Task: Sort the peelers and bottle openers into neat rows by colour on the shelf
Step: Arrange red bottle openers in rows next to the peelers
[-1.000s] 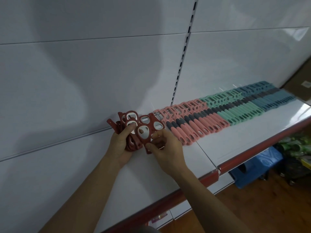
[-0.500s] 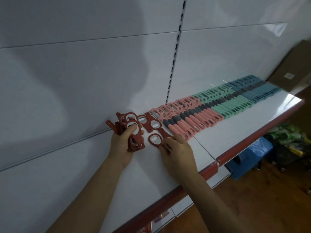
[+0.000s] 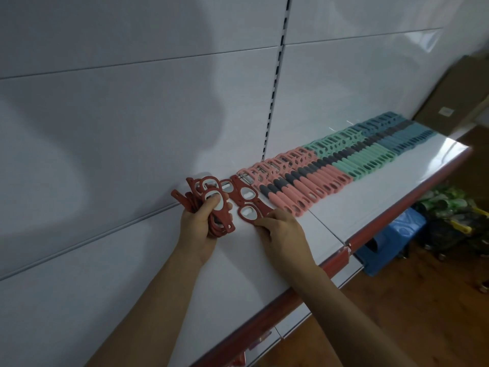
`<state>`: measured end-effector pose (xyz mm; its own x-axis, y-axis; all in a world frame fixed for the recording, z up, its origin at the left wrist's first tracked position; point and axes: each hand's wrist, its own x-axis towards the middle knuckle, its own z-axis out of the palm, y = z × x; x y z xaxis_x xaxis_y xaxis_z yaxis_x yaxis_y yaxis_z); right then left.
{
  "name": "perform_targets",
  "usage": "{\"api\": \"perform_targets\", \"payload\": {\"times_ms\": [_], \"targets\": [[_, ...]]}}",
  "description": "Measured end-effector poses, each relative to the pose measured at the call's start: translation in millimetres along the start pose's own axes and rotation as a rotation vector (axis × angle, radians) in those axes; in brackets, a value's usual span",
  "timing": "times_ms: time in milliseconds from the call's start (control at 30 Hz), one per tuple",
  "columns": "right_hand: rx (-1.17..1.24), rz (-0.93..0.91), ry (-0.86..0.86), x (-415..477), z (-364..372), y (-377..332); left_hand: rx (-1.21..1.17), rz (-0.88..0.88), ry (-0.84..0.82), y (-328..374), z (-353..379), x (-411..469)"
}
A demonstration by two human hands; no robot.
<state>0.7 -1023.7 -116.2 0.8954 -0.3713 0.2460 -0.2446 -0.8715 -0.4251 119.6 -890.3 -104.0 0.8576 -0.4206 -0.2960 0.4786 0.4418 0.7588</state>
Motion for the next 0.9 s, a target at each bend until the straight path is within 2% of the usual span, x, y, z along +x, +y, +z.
{"api": "perform_targets", "payload": {"times_ms": [200,333,400,467,600,733,833,900], "targets": [[0.015,-0.001,0.04,-1,1,1,0.049,0.003,-0.048,0,-2,0],[0.105,-0.043,0.155,-2,-3,-9,0.082,-0.021,-0.136,4,-3,1],[0.257,-0.05,0.116,1,-6,-26,0.101,-0.029,-0.147,4,-5,3],[0.427,0.042,0.057,8,-4,-42,0.128,-0.026,-0.158,4,-6,3],[0.614,0.174,0.114,19,6,-52,0.11,-0.037,-0.131,5,-7,3],[0.804,0.162,0.04,11,-7,-41,0.029,-0.115,-0.153,9,-6,6],[0.803,0.118,-0.038,6,-21,-24,0.148,-0.11,-0.174,7,-4,8],[0.759,0.154,-0.021,4,-31,-9,0.24,-0.092,-0.159,4,0,9]]}}
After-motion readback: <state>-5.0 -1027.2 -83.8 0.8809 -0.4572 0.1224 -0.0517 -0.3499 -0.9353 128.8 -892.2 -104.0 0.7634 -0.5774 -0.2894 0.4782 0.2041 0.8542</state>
